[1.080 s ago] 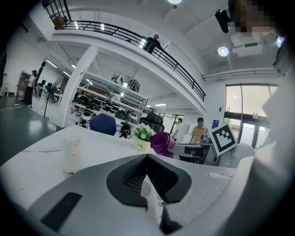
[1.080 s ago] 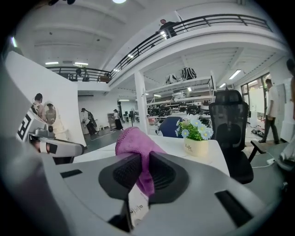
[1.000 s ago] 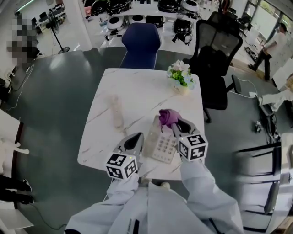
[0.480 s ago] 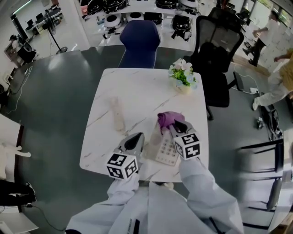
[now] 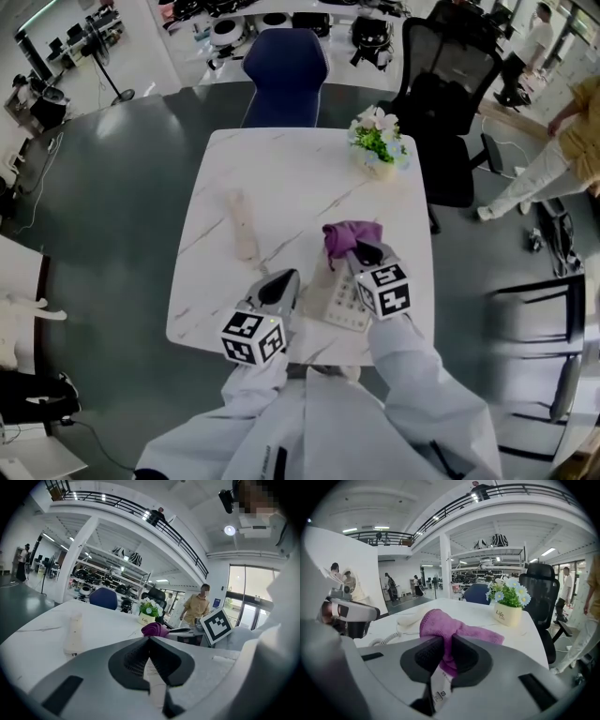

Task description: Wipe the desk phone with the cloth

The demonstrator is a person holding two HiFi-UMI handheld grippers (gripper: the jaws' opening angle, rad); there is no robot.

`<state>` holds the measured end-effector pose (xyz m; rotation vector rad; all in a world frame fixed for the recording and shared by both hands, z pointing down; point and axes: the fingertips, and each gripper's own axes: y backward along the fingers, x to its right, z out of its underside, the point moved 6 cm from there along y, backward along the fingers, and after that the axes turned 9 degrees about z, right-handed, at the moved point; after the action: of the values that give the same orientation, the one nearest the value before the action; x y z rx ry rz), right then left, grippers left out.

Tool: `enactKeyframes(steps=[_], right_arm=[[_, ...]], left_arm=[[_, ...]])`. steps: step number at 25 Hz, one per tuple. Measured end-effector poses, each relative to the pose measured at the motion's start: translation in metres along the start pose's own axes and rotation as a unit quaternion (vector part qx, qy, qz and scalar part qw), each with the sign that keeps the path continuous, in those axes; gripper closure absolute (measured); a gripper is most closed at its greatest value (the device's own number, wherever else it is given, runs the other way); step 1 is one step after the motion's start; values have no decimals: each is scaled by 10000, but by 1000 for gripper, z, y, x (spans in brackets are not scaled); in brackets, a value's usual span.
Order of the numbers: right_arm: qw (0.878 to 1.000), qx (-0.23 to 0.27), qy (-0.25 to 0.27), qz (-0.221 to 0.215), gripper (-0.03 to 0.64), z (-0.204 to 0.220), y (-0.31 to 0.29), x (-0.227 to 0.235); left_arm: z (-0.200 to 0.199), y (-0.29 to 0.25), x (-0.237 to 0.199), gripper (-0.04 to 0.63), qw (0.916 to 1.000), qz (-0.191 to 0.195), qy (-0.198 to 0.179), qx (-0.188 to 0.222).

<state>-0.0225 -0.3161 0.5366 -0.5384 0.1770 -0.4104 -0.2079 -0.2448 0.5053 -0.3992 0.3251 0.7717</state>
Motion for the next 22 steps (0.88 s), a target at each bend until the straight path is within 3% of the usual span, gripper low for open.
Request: enactKeyframes(steps=[22], right_arm=[[9981,-451,-96,-414,583,17,17,-21]], left_arm=[[23,15,24,597,9998,-67,126,-127]])
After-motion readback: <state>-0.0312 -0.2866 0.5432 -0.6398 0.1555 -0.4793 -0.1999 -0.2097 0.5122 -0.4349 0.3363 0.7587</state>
